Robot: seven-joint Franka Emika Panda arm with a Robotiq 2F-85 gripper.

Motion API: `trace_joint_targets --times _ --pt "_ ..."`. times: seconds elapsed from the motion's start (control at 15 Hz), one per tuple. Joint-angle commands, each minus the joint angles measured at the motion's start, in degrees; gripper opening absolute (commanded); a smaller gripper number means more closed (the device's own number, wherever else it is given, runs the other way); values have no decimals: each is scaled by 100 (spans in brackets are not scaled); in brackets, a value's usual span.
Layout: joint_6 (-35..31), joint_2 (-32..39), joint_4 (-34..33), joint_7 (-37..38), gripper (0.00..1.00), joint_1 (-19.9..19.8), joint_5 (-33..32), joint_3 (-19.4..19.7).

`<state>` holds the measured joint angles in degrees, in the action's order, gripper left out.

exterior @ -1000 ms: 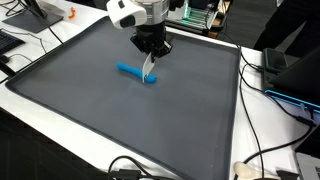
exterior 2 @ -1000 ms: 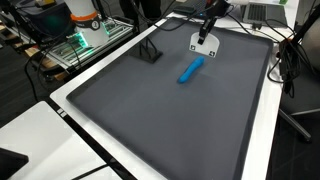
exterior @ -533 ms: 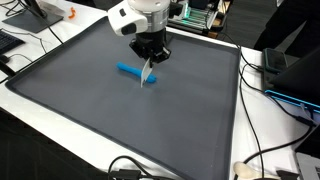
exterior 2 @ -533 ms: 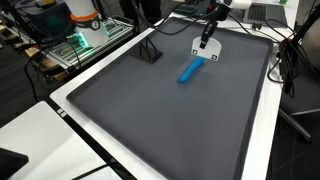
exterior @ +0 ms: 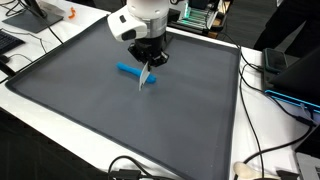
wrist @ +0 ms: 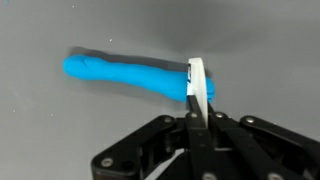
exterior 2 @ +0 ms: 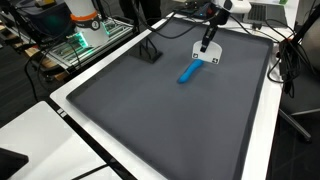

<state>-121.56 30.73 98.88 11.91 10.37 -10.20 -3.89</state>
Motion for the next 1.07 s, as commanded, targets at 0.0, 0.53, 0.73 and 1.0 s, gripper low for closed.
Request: trace_joint_targets --times 0.0,0.53,0.73,1.0 --pt "-182 112 3 -101 1 56 -74 85" --pt "-301 205 163 -70 1 26 -15 103" --pt "-331 227 207 -74 1 12 23 94" --pt "-314 205 295 -113 1 -10 39 92"
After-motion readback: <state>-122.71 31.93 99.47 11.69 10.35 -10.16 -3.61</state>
